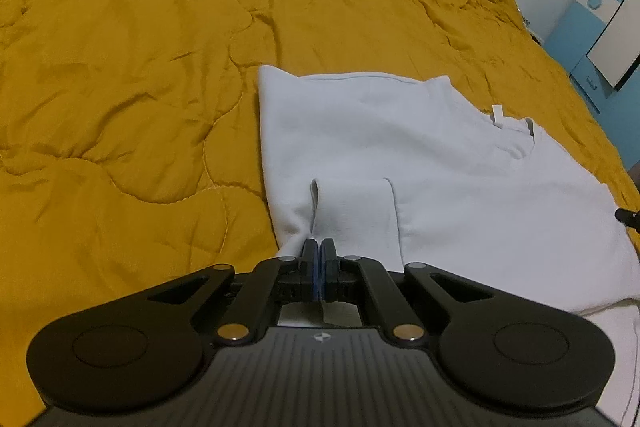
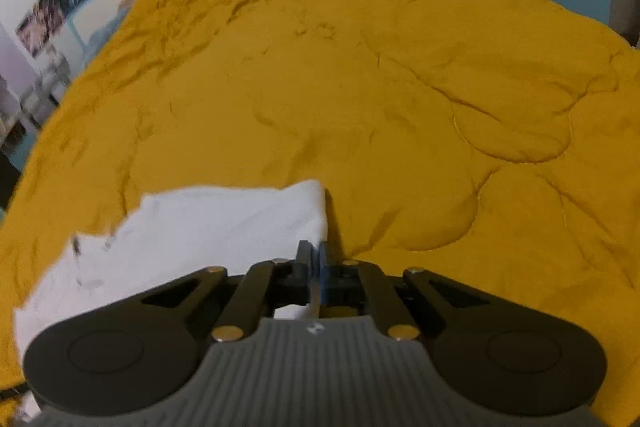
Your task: Fold small clothes
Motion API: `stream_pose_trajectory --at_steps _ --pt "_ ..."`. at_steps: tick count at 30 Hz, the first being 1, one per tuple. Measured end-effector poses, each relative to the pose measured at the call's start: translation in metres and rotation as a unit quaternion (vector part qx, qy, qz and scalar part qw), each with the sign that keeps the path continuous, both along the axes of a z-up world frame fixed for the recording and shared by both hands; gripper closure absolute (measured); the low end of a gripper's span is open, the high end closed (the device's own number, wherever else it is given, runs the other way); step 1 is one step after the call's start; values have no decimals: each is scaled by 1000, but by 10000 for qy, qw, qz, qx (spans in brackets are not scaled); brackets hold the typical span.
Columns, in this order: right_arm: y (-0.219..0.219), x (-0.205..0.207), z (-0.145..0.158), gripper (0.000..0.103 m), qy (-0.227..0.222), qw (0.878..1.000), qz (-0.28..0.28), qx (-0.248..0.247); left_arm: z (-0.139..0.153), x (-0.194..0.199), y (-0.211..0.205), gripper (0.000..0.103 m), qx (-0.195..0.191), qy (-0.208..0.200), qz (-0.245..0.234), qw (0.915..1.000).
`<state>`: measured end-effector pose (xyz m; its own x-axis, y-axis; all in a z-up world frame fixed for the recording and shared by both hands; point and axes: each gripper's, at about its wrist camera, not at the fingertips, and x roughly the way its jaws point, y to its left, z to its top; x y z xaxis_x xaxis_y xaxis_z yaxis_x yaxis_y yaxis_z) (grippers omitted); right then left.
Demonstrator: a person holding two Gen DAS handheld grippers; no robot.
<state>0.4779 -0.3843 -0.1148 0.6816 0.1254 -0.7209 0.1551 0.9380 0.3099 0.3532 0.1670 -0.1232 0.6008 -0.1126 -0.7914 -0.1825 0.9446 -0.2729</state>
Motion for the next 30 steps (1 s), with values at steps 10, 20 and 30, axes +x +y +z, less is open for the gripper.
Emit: stream_pose_trajectory --at_steps 10,20,30 --pt "11 -50 26 98 -86 9990 378 -234 15 -7 3 91 88 -56 -91 9999" --pt "40 -124 24 78 -157 9903 982 -971 20 -27 -14 82 305 6 -362 9989" --pt "40 -160 28 72 -31 9885 955 -1169 49 -61 -26 74 670 -114 -487 9965"
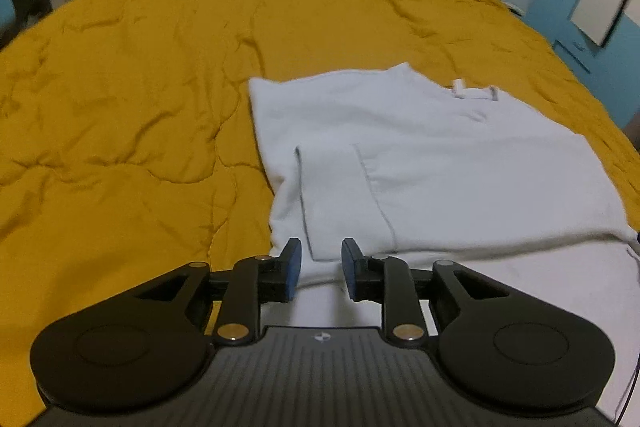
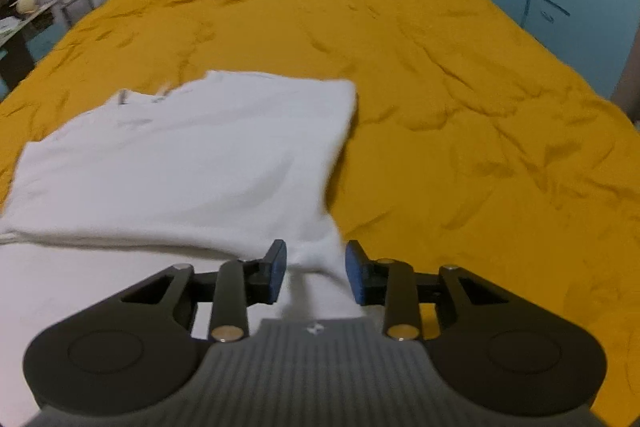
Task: Fold small clothes
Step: 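Open both tools to release the folded hem, then move both tools to the folded sweatshirt edge and close on it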
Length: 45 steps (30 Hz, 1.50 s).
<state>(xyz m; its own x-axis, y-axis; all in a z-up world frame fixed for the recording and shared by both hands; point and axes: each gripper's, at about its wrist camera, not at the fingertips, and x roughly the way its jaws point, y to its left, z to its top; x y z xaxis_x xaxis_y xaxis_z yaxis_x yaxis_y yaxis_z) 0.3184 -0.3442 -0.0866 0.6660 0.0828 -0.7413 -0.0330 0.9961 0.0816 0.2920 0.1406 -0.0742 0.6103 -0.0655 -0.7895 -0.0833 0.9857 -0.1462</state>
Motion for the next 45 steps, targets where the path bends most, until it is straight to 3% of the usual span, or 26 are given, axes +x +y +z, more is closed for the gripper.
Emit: stream_pose_trajectory --at_steps 10,13,19,27,35,40,45 --pt "24 -70 34 63 -82 9966 754 -308 30 -65 -18 71 208 -137 -741 9969" --pt "30 -96 38 59 -83 9936 1035 -439 31 -87 -25 66 304 -120 -1084 9936" --pt "44 -141 38 56 57 9843 1594 -752 27 -130 -39 65 503 -43 -1619 9855" --pt "62 -194 27 55 302 9661 2334 -1060 25 -188 -61 62 804 54 -2548 9636" --pt "72 -240 10 51 498 9501 2792 -1299 9 -228 -78 44 1053 155 -3197 9415" --pt "74 -257 -4 45 560 9460 2846 -1447 -4 -247 -87 35 1349 225 -3535 9254" --pt "79 -266 -20 40 555 9390 2981 -1621 -25 -259 -100 33 1907 188 -3694 9093"
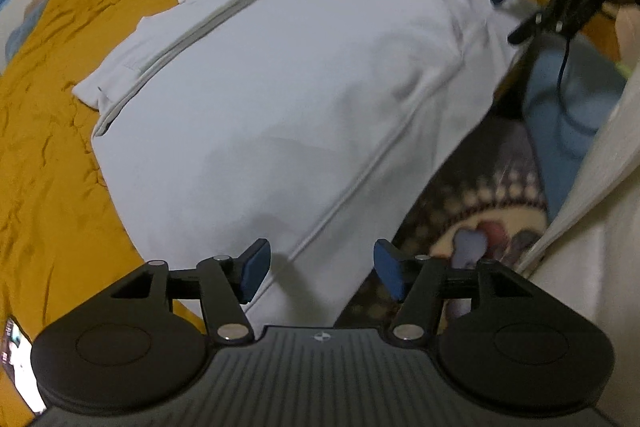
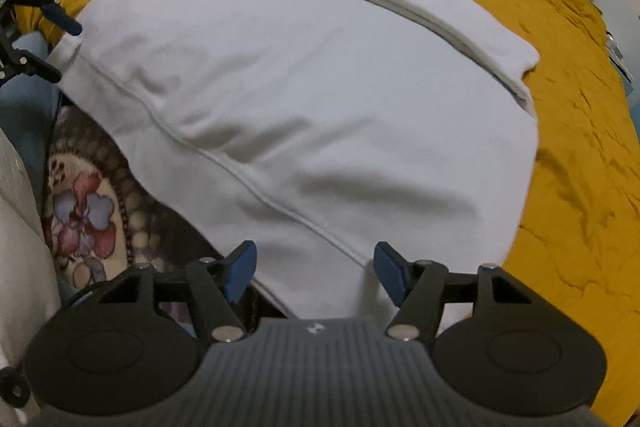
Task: Fold small clothes
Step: 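Move both tools to the folded sweatshirt edge and close on it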
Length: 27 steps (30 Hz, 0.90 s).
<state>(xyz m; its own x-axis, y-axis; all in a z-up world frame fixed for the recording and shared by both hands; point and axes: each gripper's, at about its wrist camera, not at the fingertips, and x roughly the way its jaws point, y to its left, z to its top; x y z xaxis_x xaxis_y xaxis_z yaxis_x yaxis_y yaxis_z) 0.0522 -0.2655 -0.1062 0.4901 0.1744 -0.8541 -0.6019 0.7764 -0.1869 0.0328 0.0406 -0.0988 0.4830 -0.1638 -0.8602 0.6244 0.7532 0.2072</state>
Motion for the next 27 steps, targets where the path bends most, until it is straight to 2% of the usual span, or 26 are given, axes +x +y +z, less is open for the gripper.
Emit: stream_pose_trajectory --at_steps 4,9,11,14,16,18,21,23,24,27 --pt "5 -2 -7 36 -70 9998 84 -156 -14 -10 -8 31 533 -292 -237 9979" --pt "6 -5 -14 32 -134 9996 103 -236 -34 -24 -19 22 1178 -633 -624 9891" --pt "7 -6 -15 31 -135 9997 63 -168 -39 -27 -22 17 1323 -694 -711 9862" --pt "8 -9 -16 30 -165 9997 70 -172 -49 -26 -24 17 1524 -835 -681 9824" --pt "7 -10 -16 30 -160 9997 67 -144 -61 -27 -28 17 1828 -1011 -694 9755" --pt "6 -11 -16 30 -135 9999 50 -82 -78 -31 -33 17 2261 -1266 -802 9625" --pt "3 -12 -14 30 -76 10000 22 -10 -90 -34 -37 16 2489 -1445 -809 9543" --pt "3 -14 -16 30 -53 10000 46 -47 -90 -35 -38 36 2541 -1507 -792 9521" --pt "2 -15 -16 30 -33 9999 71 -72 -88 -35 -37 40 2565 -1546 -782 9509" --pt "2 -19 -15 31 -11 9997 188 -131 -77 -33 -34 53 2397 -1476 -707 9570"
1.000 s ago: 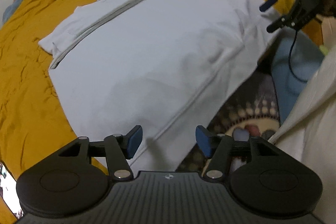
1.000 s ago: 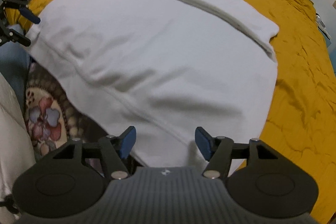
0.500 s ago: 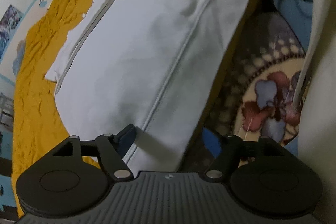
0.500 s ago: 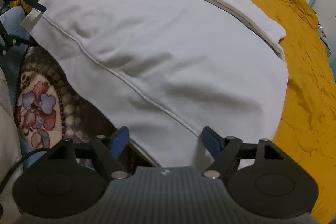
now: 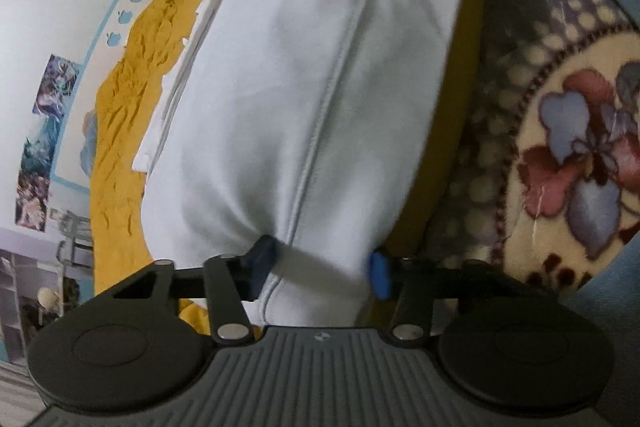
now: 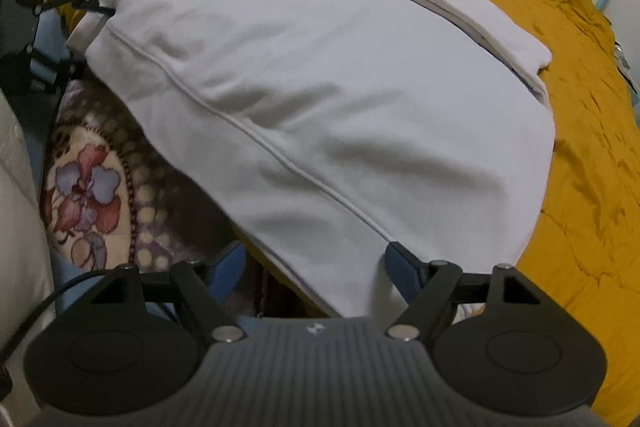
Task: Fold small clothes
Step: 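Move both tools to the folded sweatshirt edge and close on it, then lift the held edge with both tools and fold it over the sweatshirt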
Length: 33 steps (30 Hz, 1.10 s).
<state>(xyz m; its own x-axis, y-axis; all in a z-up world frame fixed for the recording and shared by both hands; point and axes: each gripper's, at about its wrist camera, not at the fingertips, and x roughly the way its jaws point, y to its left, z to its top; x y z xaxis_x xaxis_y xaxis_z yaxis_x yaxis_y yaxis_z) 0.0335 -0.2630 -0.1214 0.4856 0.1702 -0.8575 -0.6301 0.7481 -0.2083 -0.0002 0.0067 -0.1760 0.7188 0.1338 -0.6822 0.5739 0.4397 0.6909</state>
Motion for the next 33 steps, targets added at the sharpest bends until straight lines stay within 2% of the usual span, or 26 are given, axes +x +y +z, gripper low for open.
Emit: stream_pose_trajectory --at_steps 5,9,11,16,22,28,31,33 --pt "2 -4 0 31 -1 9995 221 -234 21 4 4 78 -445 89 187 9988" --pt "2 -6 -5 31 -77 9975 324 -624 39 3 8 85 -811 190 405 9957" --pt "3 -8 -8 31 -163 9956 440 -816 48 0 7 95 -930 149 498 9943" --pt "10 -16 -22 31 -395 9842 773 -1545 82 7 10 95 -1386 -189 674 9879" --pt "12 -23 -30 35 -654 9747 923 -1927 115 22 9 95 -1910 -570 836 9764" --pt "6 -24 -10 64 -941 9724 764 -1994 135 33 16 95 -2277 -715 1070 9652" --pt "5 -25 6 89 -1083 9706 722 -2023 142 35 19 95 -2393 -765 1183 9607" --pt "5 -26 22 98 -1177 9709 720 -1955 147 34 21 95 -2426 -826 1225 9588"
